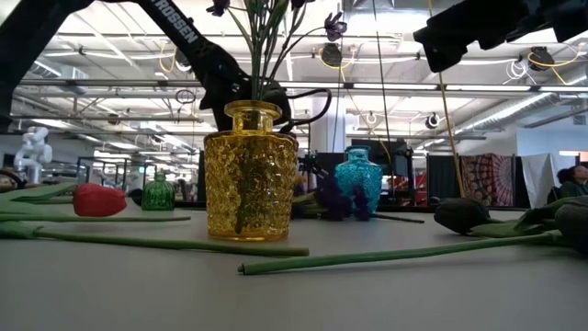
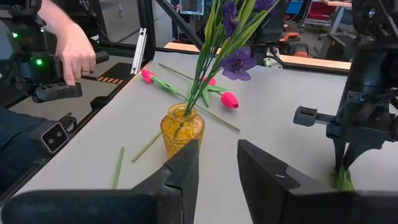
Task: Sort flowers into vase by color
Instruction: Put the bottom violet flower into the yellow vase
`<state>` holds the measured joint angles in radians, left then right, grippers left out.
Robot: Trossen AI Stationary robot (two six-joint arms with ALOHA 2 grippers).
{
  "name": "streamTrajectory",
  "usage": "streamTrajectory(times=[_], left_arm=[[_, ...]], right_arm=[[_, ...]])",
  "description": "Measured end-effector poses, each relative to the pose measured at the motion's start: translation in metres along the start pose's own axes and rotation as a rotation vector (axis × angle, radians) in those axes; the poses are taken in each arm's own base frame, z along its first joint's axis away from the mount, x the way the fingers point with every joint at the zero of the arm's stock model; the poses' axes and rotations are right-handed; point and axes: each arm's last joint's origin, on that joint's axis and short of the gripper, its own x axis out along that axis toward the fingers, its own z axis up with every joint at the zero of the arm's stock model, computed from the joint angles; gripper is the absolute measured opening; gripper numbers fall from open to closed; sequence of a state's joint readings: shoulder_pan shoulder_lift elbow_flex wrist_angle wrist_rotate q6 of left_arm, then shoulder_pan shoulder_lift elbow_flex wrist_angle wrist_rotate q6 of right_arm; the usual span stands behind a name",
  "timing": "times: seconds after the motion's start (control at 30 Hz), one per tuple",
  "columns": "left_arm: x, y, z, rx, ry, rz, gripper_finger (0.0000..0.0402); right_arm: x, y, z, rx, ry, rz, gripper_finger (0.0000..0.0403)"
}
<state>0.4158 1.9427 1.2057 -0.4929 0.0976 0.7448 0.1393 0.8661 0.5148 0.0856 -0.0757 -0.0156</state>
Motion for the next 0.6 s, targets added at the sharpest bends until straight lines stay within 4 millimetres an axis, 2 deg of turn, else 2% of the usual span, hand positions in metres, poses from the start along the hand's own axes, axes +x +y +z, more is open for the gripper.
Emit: streamTrajectory(times=[0.17, 0.3, 0.6], left_arm=[[-0.003, -0.007, 0.003, 0.01, 0.031, -0.011, 0.0009], [-0.013, -0.015, 0.004, 0.03, 0.088, 0.011, 0.0006], [-0.07, -0.022, 0.006, -0.012, 0.07, 0.094, 0.0004]], right_arm=[[0.0, 0.0, 0.0, 0.008, 0.0, 0.0, 0.0102], [0.0, 0.0, 0.0, 0.012, 0.0, 0.0, 0.0102], [0.0, 0.0, 0.0, 0.052, 0.0, -0.001, 0.0102]])
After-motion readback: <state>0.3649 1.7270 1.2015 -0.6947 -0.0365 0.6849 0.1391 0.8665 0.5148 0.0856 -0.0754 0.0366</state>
